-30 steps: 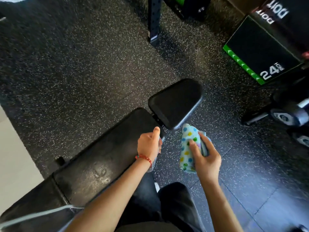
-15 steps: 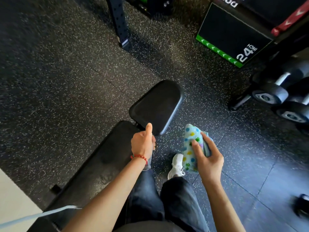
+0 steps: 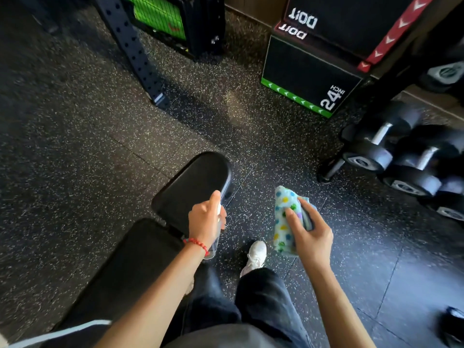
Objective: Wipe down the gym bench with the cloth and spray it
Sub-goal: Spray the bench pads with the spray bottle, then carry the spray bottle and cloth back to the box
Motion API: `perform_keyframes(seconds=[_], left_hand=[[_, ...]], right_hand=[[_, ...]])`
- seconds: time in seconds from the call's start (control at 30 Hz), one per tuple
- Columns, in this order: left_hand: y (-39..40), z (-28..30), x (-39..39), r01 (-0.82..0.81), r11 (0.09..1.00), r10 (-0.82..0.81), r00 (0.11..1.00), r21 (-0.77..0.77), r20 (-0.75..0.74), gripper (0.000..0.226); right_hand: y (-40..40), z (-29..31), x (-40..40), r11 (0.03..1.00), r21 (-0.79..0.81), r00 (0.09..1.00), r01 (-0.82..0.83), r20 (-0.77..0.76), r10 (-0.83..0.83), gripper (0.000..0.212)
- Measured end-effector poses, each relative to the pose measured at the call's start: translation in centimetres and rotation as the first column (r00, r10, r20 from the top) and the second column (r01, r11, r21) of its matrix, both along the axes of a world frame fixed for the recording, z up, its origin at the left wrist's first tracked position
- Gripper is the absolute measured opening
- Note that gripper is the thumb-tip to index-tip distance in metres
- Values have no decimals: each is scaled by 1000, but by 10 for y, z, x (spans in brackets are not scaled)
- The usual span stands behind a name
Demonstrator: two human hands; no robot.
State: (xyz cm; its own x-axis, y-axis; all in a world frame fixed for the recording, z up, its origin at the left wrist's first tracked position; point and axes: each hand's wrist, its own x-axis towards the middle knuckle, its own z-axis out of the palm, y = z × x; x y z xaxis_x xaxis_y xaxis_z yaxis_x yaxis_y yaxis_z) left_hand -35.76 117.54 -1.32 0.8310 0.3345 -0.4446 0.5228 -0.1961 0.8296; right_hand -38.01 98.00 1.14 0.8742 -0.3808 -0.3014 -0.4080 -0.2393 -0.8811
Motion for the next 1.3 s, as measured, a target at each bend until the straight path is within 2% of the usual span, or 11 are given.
perform_keyframes(seconds=[0.23, 0.43, 0.63, 0.73, 0.9, 1.0, 1.3], left_hand=[[-83, 10, 51, 11, 999, -10, 999, -33, 32, 63], [-124, 21, 93, 55, 997, -51, 995, -47, 88, 60], [-143, 18, 153, 132, 991, -130, 988, -18, 88, 71], [-154, 21, 195, 138, 990, -134, 987, -33, 93, 62], [-169, 21, 283, 190, 982, -190, 976, 7, 108, 72], [-174, 27, 337, 215, 974, -206, 972, -67, 115, 66], [-197, 38, 462, 251, 965, -235, 957, -79, 169, 64]], right_hand=[[-88, 11, 43, 998, -11, 998, 57, 34, -57, 36], [-125, 12, 72, 992, 26, 992, 121, 44, -122, 37], [-141, 11, 119, 990, 24, 990, 139, 30, -140, 35], [-146, 12, 154, 987, 53, 988, 152, 31, -154, 31], [-155, 13, 231, 981, 79, 982, 180, 49, -184, 31], [-157, 16, 282, 977, 85, 978, 197, 46, -201, 33], [-174, 23, 403, 974, 83, 975, 210, 58, -216, 33]])
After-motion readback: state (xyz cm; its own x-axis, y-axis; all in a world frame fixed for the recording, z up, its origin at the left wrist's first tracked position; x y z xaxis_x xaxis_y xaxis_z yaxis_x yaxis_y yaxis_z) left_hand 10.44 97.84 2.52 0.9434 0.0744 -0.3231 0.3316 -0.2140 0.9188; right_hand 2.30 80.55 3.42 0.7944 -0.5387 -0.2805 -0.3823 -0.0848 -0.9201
